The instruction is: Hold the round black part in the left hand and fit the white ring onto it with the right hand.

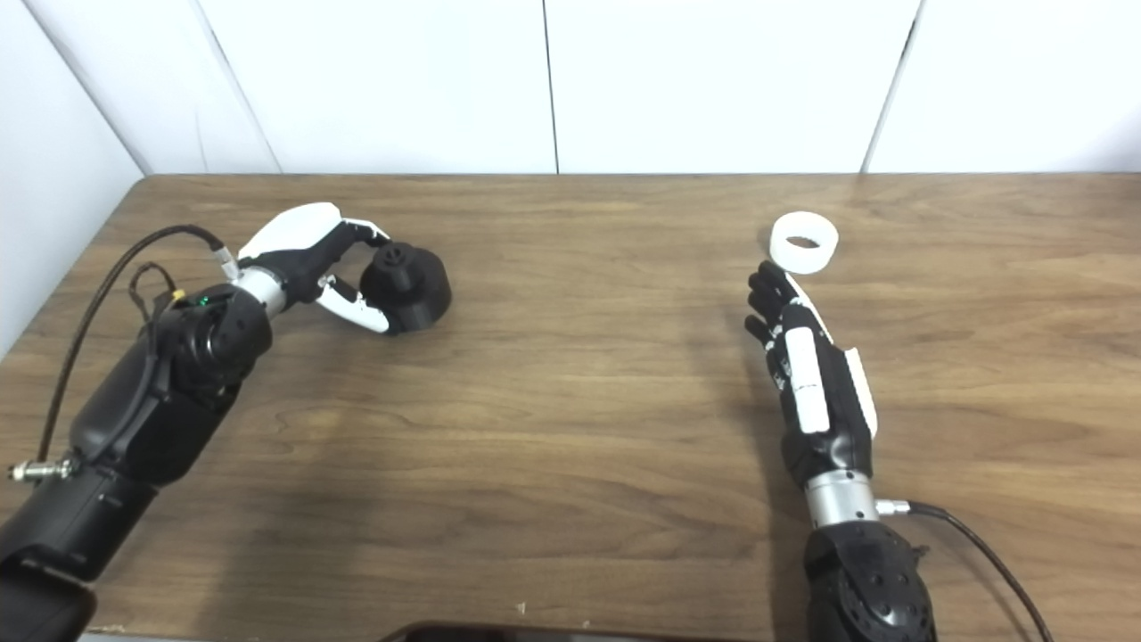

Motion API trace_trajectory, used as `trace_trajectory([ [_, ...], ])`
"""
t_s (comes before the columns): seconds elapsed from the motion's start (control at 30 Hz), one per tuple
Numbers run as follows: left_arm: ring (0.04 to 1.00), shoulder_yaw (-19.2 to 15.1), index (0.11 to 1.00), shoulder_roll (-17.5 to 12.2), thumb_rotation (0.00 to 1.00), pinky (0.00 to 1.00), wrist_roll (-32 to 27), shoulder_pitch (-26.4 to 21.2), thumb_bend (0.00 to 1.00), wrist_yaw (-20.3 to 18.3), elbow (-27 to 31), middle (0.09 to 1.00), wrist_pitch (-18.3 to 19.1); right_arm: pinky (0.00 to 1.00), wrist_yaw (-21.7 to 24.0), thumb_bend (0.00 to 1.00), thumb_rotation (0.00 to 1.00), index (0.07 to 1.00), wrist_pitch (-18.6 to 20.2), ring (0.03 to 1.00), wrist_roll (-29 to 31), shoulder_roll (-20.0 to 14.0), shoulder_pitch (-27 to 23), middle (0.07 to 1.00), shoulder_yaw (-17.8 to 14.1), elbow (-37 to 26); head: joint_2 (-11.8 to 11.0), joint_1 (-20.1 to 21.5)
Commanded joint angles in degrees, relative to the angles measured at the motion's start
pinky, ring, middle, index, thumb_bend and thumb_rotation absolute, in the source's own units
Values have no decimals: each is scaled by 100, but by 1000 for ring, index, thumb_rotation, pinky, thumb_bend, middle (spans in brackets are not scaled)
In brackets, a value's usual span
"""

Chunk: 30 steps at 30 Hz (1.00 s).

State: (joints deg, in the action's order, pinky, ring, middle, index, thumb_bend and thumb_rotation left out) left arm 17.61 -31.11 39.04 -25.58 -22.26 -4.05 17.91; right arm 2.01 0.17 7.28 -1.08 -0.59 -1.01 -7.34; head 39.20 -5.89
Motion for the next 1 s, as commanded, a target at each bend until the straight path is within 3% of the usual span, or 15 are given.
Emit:
trace_trajectory([
  [0.0, 906, -68, 726, -10, 246, 807, 14, -46, 785, 8, 363, 851, 49, 900, 45, 575, 886, 884, -109, 918, -6, -11, 76, 893, -7, 72, 7, -5],
  [0.1, 897, -83, 718, 23, 231, 799, -11, 84, 784, 44, 533, 849, -88, 905, 40, 578, 885, 886, -109, 919, -10, 5, 71, 895, 2, 84, 8, 12],
  [0.63, 881, 69, 709, 468, 239, 801, 261, 821, 791, -178, 1858, 840, 78, 897, -55, 620, 874, 882, 5, 924, -102, 156, 84, 893, 34, -29, 65, 91],
  [0.97, 900, 172, 721, 724, 257, 828, 292, 1248, 773, -314, 2220, 856, 80, 896, -61, 613, 887, 882, 75, 925, -158, 191, 114, 893, 62, -122, 124, 251],
])
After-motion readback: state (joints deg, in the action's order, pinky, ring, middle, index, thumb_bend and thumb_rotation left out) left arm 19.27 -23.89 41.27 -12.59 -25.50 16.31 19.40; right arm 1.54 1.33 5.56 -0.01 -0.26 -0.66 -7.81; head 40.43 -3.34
